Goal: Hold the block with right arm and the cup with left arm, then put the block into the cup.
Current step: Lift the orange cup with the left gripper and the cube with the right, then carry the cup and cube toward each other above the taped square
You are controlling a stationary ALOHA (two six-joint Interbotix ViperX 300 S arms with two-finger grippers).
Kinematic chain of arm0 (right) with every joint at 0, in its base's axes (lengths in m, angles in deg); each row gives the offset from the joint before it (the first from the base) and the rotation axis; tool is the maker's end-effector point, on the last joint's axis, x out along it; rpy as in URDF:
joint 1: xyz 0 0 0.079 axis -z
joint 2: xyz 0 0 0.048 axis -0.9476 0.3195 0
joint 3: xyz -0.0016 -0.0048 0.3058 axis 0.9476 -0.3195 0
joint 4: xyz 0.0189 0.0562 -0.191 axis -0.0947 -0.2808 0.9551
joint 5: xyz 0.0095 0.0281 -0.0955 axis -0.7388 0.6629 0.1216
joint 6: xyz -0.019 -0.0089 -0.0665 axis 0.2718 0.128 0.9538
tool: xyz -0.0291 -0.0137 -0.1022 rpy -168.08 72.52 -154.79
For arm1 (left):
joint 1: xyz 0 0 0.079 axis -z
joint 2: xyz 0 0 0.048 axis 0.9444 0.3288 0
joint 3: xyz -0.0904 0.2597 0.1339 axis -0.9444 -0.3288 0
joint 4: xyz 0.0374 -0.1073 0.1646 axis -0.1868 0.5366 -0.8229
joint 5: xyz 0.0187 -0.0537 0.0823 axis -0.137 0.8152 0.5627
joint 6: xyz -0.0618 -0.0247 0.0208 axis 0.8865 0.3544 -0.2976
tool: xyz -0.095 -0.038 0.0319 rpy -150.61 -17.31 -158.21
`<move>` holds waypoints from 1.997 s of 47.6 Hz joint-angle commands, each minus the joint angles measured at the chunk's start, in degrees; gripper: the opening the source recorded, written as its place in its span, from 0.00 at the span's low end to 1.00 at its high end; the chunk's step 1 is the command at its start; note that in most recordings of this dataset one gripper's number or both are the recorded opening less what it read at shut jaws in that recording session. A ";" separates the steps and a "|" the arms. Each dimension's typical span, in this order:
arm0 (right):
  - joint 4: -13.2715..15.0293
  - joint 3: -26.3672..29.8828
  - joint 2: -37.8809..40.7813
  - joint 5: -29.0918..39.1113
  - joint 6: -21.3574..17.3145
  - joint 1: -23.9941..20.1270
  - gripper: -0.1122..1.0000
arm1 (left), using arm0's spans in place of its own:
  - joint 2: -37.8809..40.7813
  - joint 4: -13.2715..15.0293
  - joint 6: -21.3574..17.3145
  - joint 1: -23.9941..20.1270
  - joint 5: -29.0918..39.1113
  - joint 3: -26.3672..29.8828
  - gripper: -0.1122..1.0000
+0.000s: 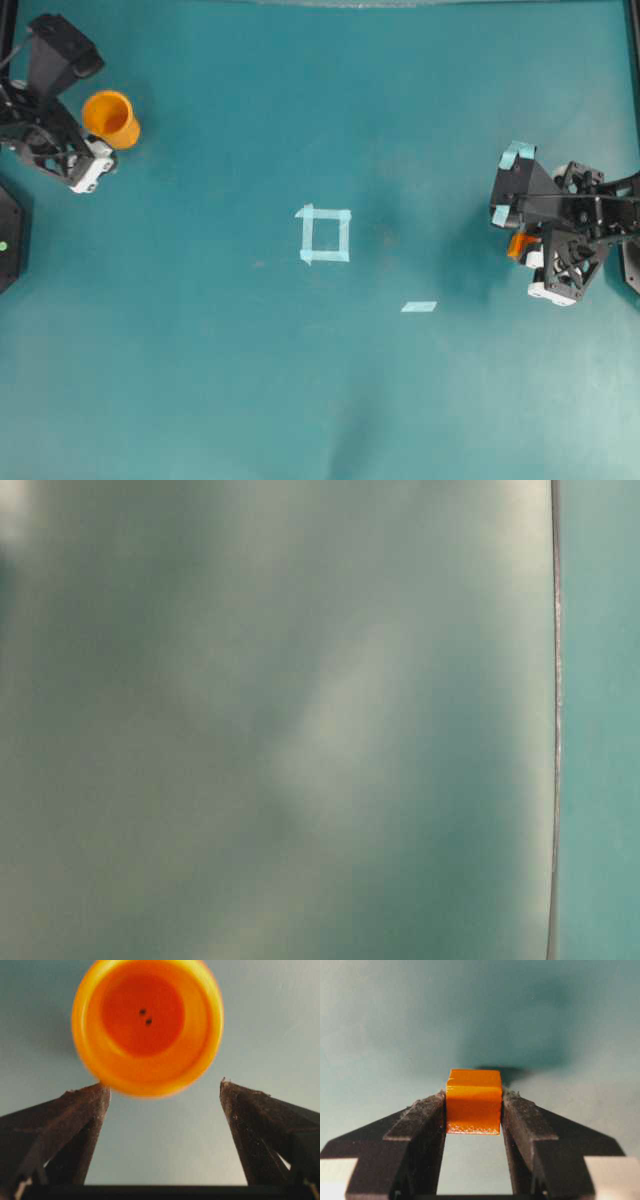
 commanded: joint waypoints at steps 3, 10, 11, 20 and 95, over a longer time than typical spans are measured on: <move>-0.18 1.23 -0.44 -0.26 0.00 -0.09 0.47 | 2.55 -0.53 -0.53 -0.97 -3.08 2.20 0.87; -0.18 1.49 -0.44 -0.26 0.00 -0.09 0.47 | 4.48 -0.53 -0.70 -1.93 -4.22 2.81 0.87; -0.09 1.49 -0.44 -0.26 0.00 0.00 0.47 | 4.75 -0.62 -0.70 -2.02 -4.39 2.90 0.87; -0.09 1.93 -0.44 -0.26 0.09 -0.09 0.47 | 7.47 -0.53 -0.62 -3.34 -7.65 2.90 0.87; 14.06 20.21 5.01 -27.25 1.05 3.08 0.47 | 19.60 -0.18 -2.72 23.47 -1.49 26.63 0.71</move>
